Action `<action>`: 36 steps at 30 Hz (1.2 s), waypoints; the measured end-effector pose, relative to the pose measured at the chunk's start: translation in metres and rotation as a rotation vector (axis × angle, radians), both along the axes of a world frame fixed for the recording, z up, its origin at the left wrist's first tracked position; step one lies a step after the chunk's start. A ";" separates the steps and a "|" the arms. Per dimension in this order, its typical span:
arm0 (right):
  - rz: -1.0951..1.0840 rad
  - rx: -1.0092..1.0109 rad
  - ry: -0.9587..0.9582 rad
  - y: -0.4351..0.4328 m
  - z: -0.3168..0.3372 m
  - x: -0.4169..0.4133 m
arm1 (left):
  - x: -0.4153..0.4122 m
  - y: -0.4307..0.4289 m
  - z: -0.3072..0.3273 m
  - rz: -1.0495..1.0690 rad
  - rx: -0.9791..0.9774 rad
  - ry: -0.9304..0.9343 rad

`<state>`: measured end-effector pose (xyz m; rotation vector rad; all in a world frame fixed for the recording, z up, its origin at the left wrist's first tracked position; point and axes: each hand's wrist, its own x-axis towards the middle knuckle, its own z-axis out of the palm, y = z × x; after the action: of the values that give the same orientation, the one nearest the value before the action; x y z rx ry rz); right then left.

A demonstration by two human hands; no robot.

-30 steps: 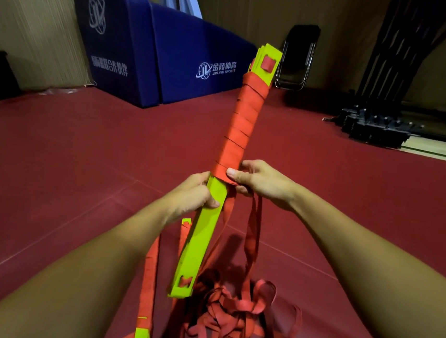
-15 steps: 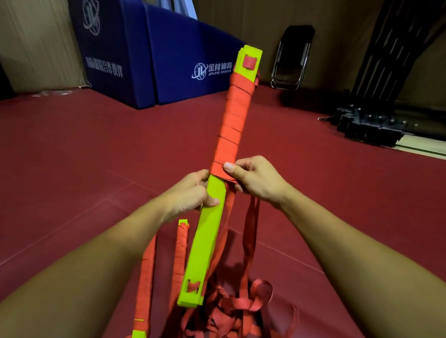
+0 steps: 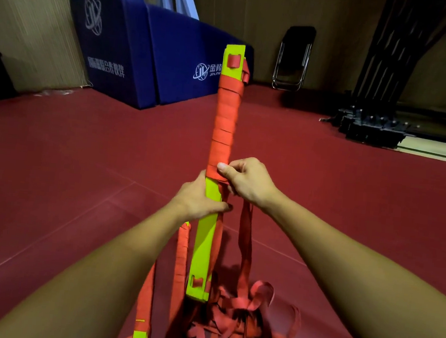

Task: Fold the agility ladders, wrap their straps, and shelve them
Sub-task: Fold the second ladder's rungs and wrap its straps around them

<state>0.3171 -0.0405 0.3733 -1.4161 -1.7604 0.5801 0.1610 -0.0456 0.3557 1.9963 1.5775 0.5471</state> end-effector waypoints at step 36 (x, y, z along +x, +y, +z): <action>0.189 -0.445 0.273 -0.003 0.003 0.030 | 0.002 0.009 -0.001 0.001 -0.034 -0.034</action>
<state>0.3467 -0.0437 0.3761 -1.3817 -1.6124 1.2678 0.1630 -0.0364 0.3551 1.9516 1.5578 0.5480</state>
